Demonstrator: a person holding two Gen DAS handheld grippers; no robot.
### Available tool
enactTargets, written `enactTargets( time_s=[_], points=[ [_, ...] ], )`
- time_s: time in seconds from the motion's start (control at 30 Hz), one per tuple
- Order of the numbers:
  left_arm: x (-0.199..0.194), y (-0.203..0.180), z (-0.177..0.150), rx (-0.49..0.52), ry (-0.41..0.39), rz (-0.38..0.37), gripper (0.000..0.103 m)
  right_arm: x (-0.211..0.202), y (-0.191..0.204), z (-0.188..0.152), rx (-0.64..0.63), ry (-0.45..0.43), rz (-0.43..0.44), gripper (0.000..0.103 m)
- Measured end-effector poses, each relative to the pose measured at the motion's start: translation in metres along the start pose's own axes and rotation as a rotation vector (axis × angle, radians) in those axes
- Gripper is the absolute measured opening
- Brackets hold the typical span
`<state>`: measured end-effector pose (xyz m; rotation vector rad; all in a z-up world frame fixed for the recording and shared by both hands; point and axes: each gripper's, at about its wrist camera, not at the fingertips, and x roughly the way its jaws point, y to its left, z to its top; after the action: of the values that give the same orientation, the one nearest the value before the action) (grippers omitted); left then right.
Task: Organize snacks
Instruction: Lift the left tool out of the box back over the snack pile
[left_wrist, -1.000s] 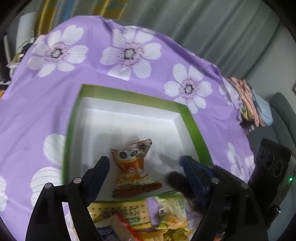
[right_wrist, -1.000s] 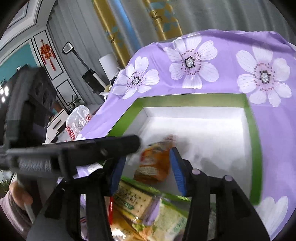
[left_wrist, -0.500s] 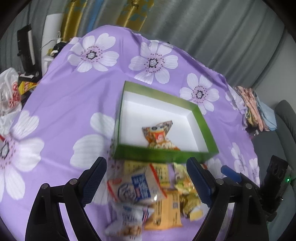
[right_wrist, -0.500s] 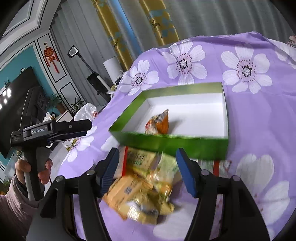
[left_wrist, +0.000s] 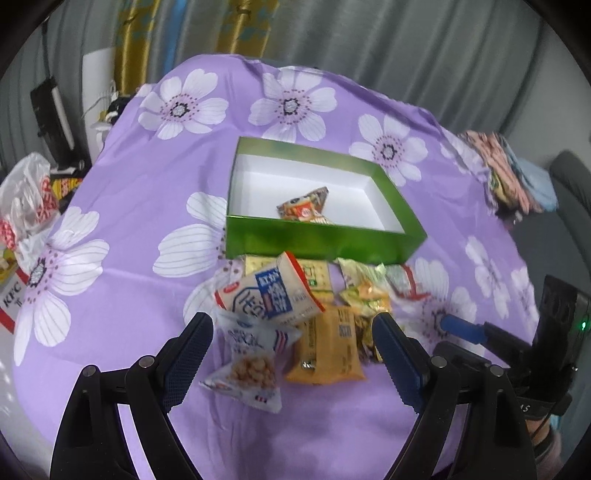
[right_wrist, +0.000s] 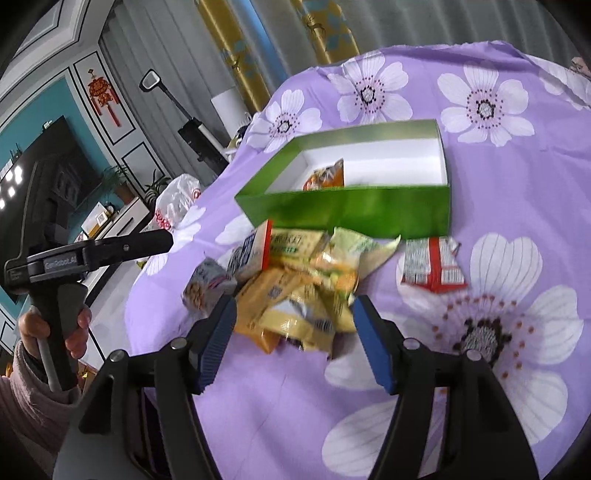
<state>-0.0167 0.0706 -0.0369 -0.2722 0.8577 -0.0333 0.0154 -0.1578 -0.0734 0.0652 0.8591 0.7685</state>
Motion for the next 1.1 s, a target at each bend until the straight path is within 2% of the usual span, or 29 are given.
enactTargets(
  time_s=[0.1,0.2,0.4,0.53,1.1],
  points=[
    [-0.003,-0.012,-0.008,0.047,-0.019,0.052,0.088,-0.001,0.002,-0.006,0.002,0.011,0.005,0.067],
    [-0.004,-0.022,-0.013,0.077,-0.018,0.067,0.088,-0.004,0.005,-0.009,-0.009,0.011,0.007,0.067],
    [-0.006,-0.033,-0.019,0.101,-0.013,0.069,0.088,-0.011,0.011,-0.010,-0.031,0.002,-0.001,0.068],
    [-0.006,-0.042,-0.021,0.125,-0.016,0.081,0.088,-0.014,0.012,-0.013,-0.038,-0.008,-0.007,0.078],
    [0.010,-0.060,-0.023,0.170,0.023,0.069,0.088,-0.004,0.009,-0.021,-0.044,0.021,-0.017,0.079]
  ],
)
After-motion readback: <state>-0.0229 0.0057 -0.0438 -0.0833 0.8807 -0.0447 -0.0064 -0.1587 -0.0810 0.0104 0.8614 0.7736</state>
